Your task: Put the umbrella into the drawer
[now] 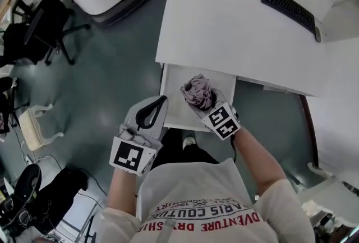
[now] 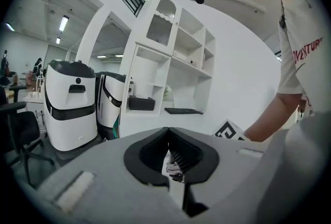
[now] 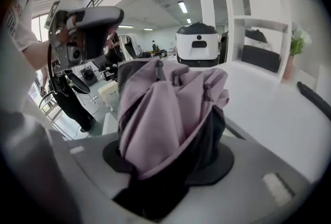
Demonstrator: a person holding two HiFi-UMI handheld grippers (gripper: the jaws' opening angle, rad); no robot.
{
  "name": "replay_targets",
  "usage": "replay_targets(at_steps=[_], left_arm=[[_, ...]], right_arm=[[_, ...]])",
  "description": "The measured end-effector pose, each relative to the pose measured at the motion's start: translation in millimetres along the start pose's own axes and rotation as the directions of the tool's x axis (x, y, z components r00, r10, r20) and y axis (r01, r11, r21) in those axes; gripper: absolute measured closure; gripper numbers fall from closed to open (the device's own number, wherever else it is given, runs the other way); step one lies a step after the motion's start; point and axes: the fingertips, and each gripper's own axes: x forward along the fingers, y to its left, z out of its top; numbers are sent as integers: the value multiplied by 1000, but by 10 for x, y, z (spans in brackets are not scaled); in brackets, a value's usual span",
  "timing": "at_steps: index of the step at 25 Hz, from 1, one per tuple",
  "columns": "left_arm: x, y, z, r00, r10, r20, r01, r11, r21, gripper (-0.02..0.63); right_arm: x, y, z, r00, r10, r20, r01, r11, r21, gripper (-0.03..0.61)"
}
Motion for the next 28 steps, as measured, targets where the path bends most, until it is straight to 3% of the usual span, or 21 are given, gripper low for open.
replay_targets(at_steps=[8, 19, 22, 26, 28], left_arm=[[128, 416, -670, 998, -13, -62, 12, 1000, -18, 609], [261, 664, -1176, 994, -7, -109, -1, 997, -73, 609], [294, 654, -1179, 995, -3, -95, -5, 997, -80, 609], [332, 616, -1134, 996, -2, -91, -5, 997, -72, 609], [332, 575, -1090, 997, -6, -82, 1, 998, -65, 609]], right_arm=[[1015, -48, -720, 976, 76, -204, -77, 997, 2, 356], [1654, -66, -1248, 933, 149, -328, -141, 989, 48, 347], [1719, -90, -1270, 939, 137, -314, -127, 990, 52, 310], [1740, -117, -1236, 944, 107, -312, -92, 994, 62, 199], [1674, -102, -1151, 948, 105, -302, -90, 994, 61, 187]])
